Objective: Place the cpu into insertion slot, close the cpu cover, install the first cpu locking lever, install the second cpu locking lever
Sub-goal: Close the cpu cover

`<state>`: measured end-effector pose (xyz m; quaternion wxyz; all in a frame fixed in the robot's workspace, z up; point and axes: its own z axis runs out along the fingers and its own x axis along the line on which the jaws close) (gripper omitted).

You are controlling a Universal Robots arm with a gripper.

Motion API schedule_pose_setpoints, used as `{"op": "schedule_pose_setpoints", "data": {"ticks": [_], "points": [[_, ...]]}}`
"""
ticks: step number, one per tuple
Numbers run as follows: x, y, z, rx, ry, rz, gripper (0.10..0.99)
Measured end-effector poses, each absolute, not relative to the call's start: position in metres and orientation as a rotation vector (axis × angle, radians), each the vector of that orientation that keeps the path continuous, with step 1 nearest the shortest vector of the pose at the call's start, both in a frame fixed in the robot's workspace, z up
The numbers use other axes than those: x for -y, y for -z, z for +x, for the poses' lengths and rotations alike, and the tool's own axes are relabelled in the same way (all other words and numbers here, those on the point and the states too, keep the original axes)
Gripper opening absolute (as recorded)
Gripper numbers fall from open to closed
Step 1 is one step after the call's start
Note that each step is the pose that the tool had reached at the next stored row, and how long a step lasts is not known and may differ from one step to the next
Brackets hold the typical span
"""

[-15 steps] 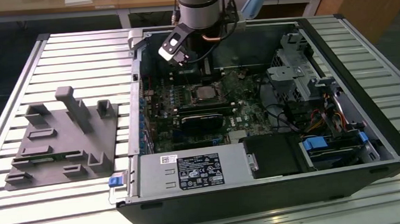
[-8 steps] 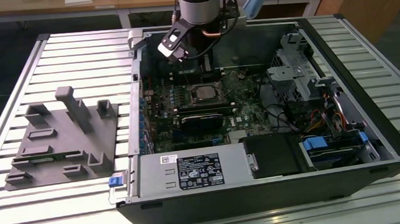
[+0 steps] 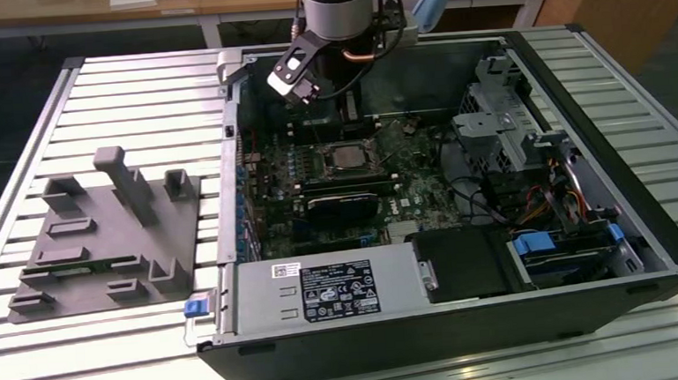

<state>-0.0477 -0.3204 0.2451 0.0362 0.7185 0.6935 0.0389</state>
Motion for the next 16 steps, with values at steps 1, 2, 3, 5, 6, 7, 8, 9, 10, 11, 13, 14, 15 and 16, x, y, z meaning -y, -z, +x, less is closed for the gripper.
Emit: {"op": "schedule_pose_setpoints", "data": {"ticks": [1, 2, 3, 5, 6, 7, 8, 9, 10, 11, 13, 14, 15, 16], "points": [[0.3204, -0.2452, -0.0477, -2.130, -0.119, 2.207, 0.106], [0.3204, -0.2452, -0.0477, -2.130, -0.119, 2.207, 0.106], [0.3204, -0.2454, -0.0477, -2.130, -0.120, 2.207, 0.106], [0.3204, -0.2458, -0.0477, -2.131, -0.122, 2.208, 0.106], [0.3204, -0.2464, -0.0477, -2.131, -0.122, 2.208, 0.106], [0.3204, -0.2475, -0.0477, -2.131, -0.122, 2.208, 0.106], [0.3204, -0.2488, -0.0477, -2.131, -0.122, 2.208, 0.106], [0.3204, -0.2502, -0.0477, -2.131, -0.122, 2.208, 0.106], [0.3204, -0.2517, -0.0477, -2.131, -0.122, 2.208, 0.106], [0.3204, -0.2531, -0.0477, -2.131, -0.122, 2.208, 0.106], [0.3203, -0.2537, -0.0474, -2.132, -0.124, 2.209, 0.106], [0.3203, -0.2537, -0.0467, -2.132, -0.125, 2.209, 0.106], [0.3203, -0.2537, -0.0448, -2.132, -0.124, 2.209, 0.106], [0.3203, -0.2538, -0.0426, -2.132, -0.124, 2.209, 0.106]]}}
